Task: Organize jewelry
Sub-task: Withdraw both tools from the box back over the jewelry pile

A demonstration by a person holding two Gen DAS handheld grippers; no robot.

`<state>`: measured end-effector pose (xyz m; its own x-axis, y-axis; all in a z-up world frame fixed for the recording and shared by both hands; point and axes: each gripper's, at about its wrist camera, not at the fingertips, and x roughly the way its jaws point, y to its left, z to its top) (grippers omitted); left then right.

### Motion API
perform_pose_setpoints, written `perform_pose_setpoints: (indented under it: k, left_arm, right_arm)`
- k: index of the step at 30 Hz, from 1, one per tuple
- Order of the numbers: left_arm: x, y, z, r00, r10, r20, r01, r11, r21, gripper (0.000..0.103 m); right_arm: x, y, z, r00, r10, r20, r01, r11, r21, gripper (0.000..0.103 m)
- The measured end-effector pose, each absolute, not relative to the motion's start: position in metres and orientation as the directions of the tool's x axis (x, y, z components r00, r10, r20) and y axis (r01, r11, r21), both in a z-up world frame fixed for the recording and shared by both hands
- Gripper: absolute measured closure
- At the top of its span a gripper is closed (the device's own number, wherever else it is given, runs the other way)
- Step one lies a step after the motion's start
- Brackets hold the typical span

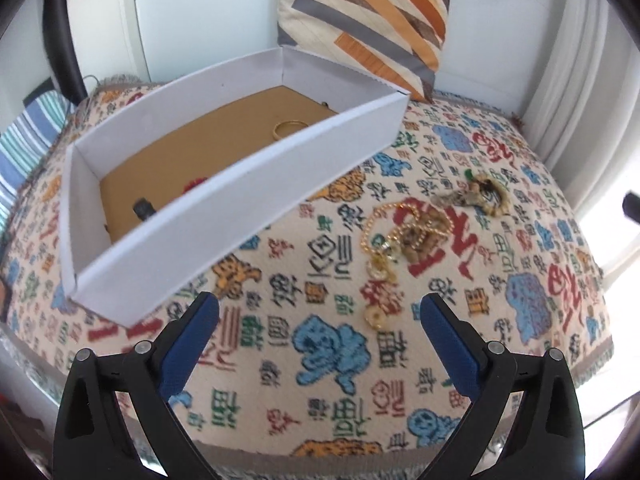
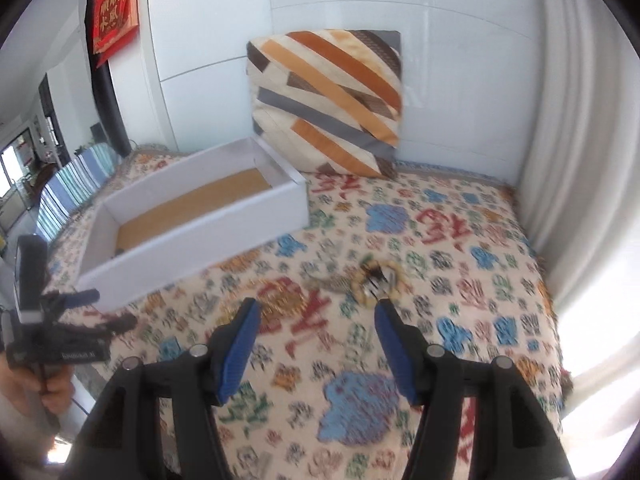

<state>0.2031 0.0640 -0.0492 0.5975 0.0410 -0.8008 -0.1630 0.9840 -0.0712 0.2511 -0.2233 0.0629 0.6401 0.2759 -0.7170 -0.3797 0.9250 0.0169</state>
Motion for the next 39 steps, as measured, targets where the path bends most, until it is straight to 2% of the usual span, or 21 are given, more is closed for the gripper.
perform_pose_setpoints:
  k: [7, 13, 20, 25, 39]
  left_arm:
    - [0.177, 0.048, -0.069, 0.593, -0.001, -0.805, -0.113, 0.990, -0.084, 0.002]
    - [0.164, 0.049, -0.089, 0.509, -0.078, -0.857, -0.050, 0.992, -0.119, 0.002]
    - [0.152, 0.068, -0.097, 0.493, -0.068, -0.867, -0.100, 0.986, -0.134, 0.002]
    - [0.152, 0.068, -0.096, 0.482, -0.123, -0.868, -0.089, 0.978, -0.188, 0.002]
    - [0.168, 0.050, -0.101, 0.455, -0.114, -0.883, -0.058, 0.986, -0.158, 0.002]
  right_arm:
    - [0.205, -0.236, 0.029, 0.612, 0.271, -0.743, -0.354, 0.934, 0.049, 0.042]
    - [0.190, -0.232, 0.001, 0.559, 0.291, -0.776, -0.355, 0.930, 0.093, 0.042]
    - [0.182, -0.220, -0.009, 0.527, 0.318, -0.788, -0.377, 0.919, 0.119, 0.042]
    - [0.184, -0.215, -0.013, 0.509, 0.333, -0.794, -0.388, 0.912, 0.134, 0.042]
    - [0.188, -0.223, -0.025, 0.471, 0.332, -0.817, -0.359, 0.918, 0.166, 0.042]
